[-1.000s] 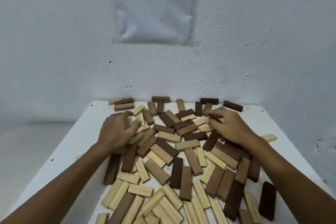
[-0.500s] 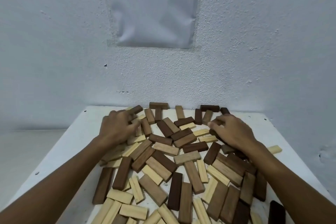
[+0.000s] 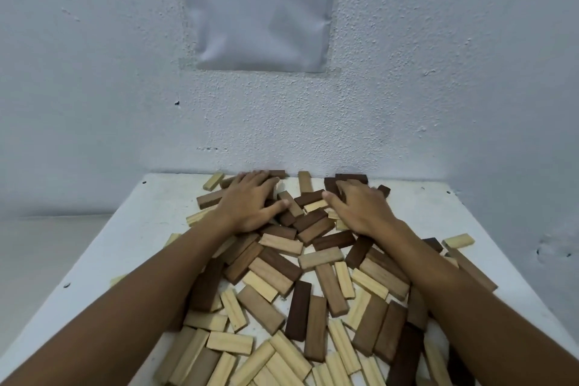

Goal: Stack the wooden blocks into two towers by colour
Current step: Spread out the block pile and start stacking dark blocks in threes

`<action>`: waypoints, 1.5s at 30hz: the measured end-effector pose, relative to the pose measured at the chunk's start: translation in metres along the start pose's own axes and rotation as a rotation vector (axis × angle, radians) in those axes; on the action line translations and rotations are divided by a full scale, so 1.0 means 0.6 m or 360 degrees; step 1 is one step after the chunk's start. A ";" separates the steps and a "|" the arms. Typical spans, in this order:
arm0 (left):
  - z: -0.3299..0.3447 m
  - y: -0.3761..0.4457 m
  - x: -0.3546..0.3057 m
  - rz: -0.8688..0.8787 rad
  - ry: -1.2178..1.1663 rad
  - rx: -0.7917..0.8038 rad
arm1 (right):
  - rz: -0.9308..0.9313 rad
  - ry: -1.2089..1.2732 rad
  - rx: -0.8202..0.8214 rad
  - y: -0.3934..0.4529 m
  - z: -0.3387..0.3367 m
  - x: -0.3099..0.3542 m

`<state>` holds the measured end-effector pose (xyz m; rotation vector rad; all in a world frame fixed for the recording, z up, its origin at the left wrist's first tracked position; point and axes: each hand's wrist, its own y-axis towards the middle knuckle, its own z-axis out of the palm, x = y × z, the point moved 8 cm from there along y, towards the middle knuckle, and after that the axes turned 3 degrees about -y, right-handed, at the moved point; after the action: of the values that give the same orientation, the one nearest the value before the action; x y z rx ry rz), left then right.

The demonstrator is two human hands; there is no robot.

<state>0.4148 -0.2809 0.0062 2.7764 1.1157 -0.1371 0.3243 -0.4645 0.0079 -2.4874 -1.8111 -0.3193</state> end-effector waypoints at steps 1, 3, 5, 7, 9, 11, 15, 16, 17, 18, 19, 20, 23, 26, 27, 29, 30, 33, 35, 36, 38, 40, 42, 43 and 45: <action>-0.007 -0.011 -0.003 0.0039 -0.0019 -0.0016 | -0.0084 0.0059 -0.0044 -0.013 -0.014 0.006; -0.023 -0.039 0.001 0.0056 -0.0183 -0.0083 | -0.0206 0.0232 -0.0137 -0.041 -0.042 0.011; -0.041 -0.075 0.023 -0.0043 -0.0375 -0.0250 | -0.0151 0.0450 -0.0291 -0.064 -0.066 -0.012; -0.061 -0.127 0.044 -0.0154 -0.0430 -0.0378 | 0.0042 0.0368 -0.0413 -0.087 -0.080 -0.054; -0.071 -0.191 0.055 -0.0260 -0.0454 -0.0365 | 0.0317 0.0133 -0.0246 -0.122 -0.069 -0.097; -0.063 -0.265 0.059 -0.0357 -0.0439 -0.0290 | 0.0513 0.0021 -0.0003 -0.178 -0.050 -0.131; -0.020 -0.379 0.070 -0.0653 -0.0352 -0.0114 | 0.0676 -0.0079 0.0228 -0.293 -0.009 -0.148; -0.010 -0.387 0.063 -0.0707 -0.0343 -0.0073 | 0.0699 -0.0092 0.0240 -0.305 -0.001 -0.143; -0.001 -0.384 0.050 -0.0736 -0.0335 -0.0051 | 0.0706 -0.0099 0.0220 -0.306 0.002 -0.133; 0.005 -0.373 0.032 -0.0752 -0.0327 -0.0051 | 0.0701 -0.0096 0.0183 -0.299 0.002 -0.120; 0.008 -0.358 0.015 -0.0776 -0.0329 -0.0071 | 0.0676 -0.0083 0.0140 -0.289 0.000 -0.101; 0.010 -0.339 0.001 -0.0804 -0.0353 -0.0098 | 0.0640 -0.0041 0.0109 -0.275 0.000 -0.081; 0.011 -0.297 -0.028 -0.0766 -0.0518 -0.0126 | 0.0431 0.0167 0.0058 -0.245 0.005 -0.024; -0.012 -0.295 -0.045 -0.0463 -0.0846 -0.0174 | 0.0052 0.0522 0.0010 -0.244 -0.010 0.022; -0.027 -0.307 -0.049 -0.0371 -0.0962 -0.0212 | -0.0068 0.0674 -0.0002 -0.258 -0.024 0.034; -0.055 -0.338 -0.056 -0.0203 -0.1029 -0.0261 | -0.0245 0.0916 -0.0011 -0.292 -0.050 0.047; -0.064 -0.357 -0.063 -0.0106 -0.0967 -0.0251 | -0.0303 0.0944 0.0003 -0.314 -0.059 0.049; -0.052 -0.435 -0.095 0.0159 -0.0587 -0.0001 | -0.0379 0.0316 0.0189 -0.392 -0.048 0.034; -0.026 -0.477 -0.114 0.0256 -0.0389 0.0201 | -0.0340 -0.0119 0.0269 -0.437 -0.025 0.002; -0.012 -0.487 -0.121 0.0279 -0.0309 0.0266 | -0.0292 -0.0203 0.0303 -0.452 -0.010 -0.013; 0.008 -0.487 -0.136 0.0282 -0.0186 0.0266 | -0.0187 -0.0182 0.0349 -0.470 0.012 -0.026; 0.013 -0.472 -0.148 0.0206 -0.0143 0.0164 | -0.0113 -0.0073 0.0301 -0.467 0.023 -0.021; 0.008 -0.453 -0.153 0.0094 -0.0202 0.0031 | -0.0090 0.0003 0.0211 -0.451 0.021 -0.007; 0.004 -0.443 -0.152 0.0041 -0.0304 -0.0037 | -0.0069 0.0032 0.0156 -0.442 0.019 -0.001; -0.003 -0.422 -0.144 -0.0021 -0.0521 -0.0168 | -0.0001 0.0135 0.0033 -0.423 0.013 0.012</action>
<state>0.1771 -0.1589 -0.0055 2.5343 1.0239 -0.4983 0.0872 -0.3770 -0.0191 -2.4204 -1.7743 -0.3978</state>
